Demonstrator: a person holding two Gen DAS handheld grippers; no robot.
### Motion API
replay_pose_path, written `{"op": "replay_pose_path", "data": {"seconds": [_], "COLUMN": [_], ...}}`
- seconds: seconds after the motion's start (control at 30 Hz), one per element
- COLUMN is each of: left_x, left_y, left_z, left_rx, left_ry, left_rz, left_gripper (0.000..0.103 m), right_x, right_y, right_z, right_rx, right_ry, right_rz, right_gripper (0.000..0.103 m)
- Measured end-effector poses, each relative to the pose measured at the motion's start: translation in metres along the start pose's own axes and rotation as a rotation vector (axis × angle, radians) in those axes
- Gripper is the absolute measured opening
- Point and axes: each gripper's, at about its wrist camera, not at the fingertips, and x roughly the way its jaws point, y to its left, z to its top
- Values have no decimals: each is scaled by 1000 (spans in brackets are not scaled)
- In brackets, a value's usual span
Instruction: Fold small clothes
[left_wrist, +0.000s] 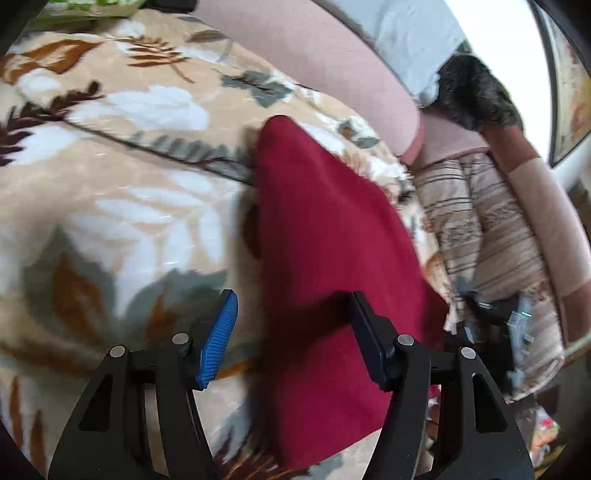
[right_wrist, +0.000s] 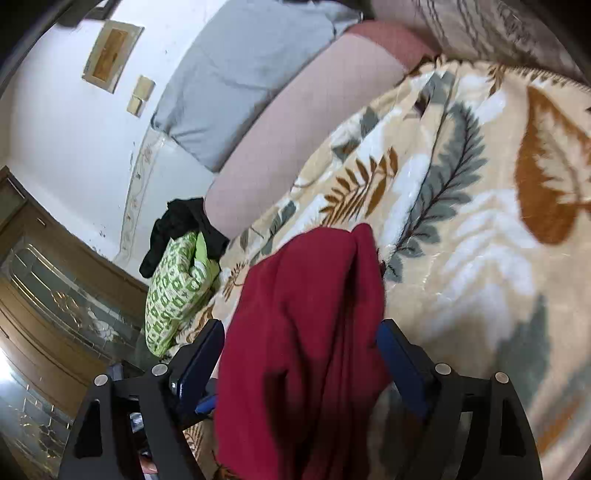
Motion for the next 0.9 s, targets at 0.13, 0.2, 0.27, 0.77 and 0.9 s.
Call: {"op": "replay_pose_path", "data": {"seconds": [0.13, 0.2, 0.27, 0.77, 0.9], "left_x": [12, 17, 21, -70, -80], "left_y": [0, -3, -8, -49, -17], "left_z": [-1, -3, -4, 0, -2], "left_rx": [5, 17, 39, 248, 180], "left_ry": [31, 35, 38, -137, -118], "left_rz": [-57, -75, -74, 180, 232], "left_gripper": [73, 78, 80, 49, 52], "right_x": [20, 25, 33, 36, 65], "right_y": [-21, -20, -16, 77, 93], "right_z": [4, 7, 5, -13, -35], "right_rx": [76, 79, 46, -197, -208], "right_ry": [47, 63, 112, 132, 196], "right_rz": [12, 65, 84, 121, 160], "right_gripper": [83, 86, 87, 37, 37]}}
